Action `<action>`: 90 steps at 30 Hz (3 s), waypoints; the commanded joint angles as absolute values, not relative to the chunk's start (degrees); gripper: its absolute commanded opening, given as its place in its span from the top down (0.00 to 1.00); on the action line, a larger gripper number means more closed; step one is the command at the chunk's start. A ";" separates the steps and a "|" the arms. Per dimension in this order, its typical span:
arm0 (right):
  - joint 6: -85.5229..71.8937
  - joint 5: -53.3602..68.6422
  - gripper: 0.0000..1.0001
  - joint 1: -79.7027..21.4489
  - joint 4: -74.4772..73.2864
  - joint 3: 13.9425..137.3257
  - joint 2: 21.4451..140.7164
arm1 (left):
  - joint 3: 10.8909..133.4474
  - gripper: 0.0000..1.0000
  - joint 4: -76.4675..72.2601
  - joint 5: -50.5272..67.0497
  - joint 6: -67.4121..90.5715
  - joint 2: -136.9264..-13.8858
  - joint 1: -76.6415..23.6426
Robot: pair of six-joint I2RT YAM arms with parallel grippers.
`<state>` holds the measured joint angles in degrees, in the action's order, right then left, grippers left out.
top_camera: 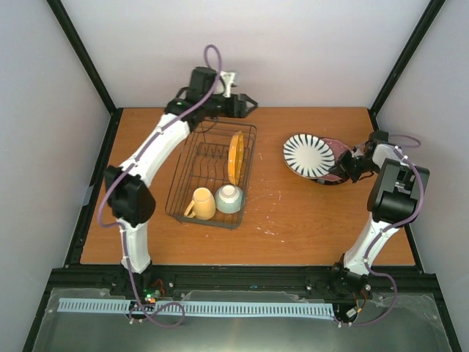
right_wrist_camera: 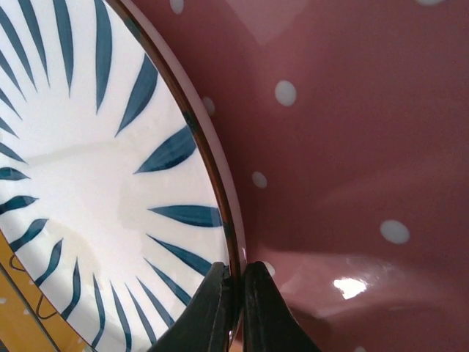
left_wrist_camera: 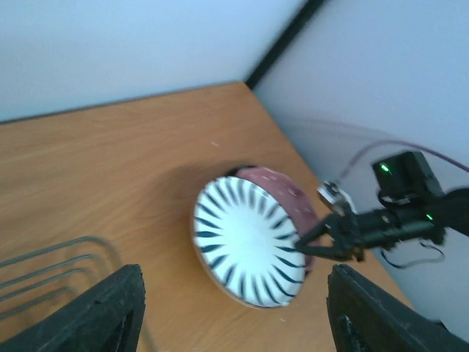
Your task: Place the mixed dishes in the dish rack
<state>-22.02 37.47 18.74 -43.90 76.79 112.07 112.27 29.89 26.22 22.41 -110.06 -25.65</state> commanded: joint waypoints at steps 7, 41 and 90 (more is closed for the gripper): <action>-18.31 40.28 0.97 22.50 -45.14 73.29 108.81 | 130.99 0.25 41.37 34.61 20.71 -125.95 -37.15; -17.81 46.65 0.97 23.14 -44.48 67.79 104.80 | 135.04 0.13 43.86 25.69 26.72 -142.41 -44.91; -17.31 48.23 0.57 22.92 -45.01 67.41 105.18 | 134.35 0.99 37.61 22.73 30.20 -135.72 -44.12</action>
<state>-17.43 45.78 23.24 -44.29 66.08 105.60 133.43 36.77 28.53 33.10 -143.09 -43.79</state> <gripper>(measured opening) 0.327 0.098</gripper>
